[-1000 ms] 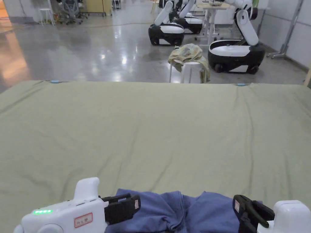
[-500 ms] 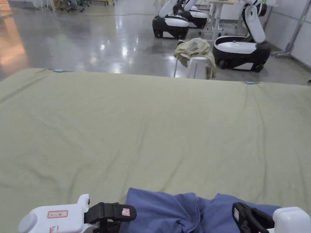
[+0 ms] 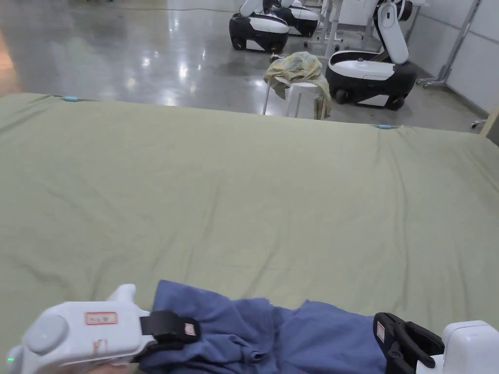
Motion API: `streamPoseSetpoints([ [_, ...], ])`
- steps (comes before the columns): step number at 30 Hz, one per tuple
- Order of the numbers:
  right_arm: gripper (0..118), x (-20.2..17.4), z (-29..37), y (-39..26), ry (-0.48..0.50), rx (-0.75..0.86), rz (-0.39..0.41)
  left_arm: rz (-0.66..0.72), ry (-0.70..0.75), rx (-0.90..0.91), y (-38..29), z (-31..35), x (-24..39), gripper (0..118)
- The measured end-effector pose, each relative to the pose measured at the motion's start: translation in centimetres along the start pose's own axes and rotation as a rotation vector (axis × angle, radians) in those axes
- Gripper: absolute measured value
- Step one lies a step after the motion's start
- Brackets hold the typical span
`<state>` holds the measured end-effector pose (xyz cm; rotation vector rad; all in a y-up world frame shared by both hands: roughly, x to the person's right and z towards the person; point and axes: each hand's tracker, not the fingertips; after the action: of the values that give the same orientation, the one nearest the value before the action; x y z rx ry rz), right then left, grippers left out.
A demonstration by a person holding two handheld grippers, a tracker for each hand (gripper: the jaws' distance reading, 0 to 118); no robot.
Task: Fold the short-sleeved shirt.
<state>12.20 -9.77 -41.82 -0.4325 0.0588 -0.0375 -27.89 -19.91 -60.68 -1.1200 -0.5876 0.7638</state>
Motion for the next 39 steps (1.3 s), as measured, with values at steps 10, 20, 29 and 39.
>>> streamPoseSetpoints([
  [10,5,2.7,2.2,-1.8,0.017,0.014,-0.061,-0.346,0.424,0.14,-1.7,1.1,9.6,12],
  [20,5,4.7,3.4,-3.6,0.046,0.016,-0.131,-0.527,0.458,-0.025,-8.5,-16.4,18.1,16],
  [29,5,6.5,3.1,-4.3,0.041,0.011,-0.147,-0.431,0.175,0.128,-6.3,-9.3,17.5,61],
  [39,5,7.3,1.6,-4.3,0.009,-0.015,-0.18,-0.258,0.021,0.077,-7.5,-11.3,13.8,14],
])
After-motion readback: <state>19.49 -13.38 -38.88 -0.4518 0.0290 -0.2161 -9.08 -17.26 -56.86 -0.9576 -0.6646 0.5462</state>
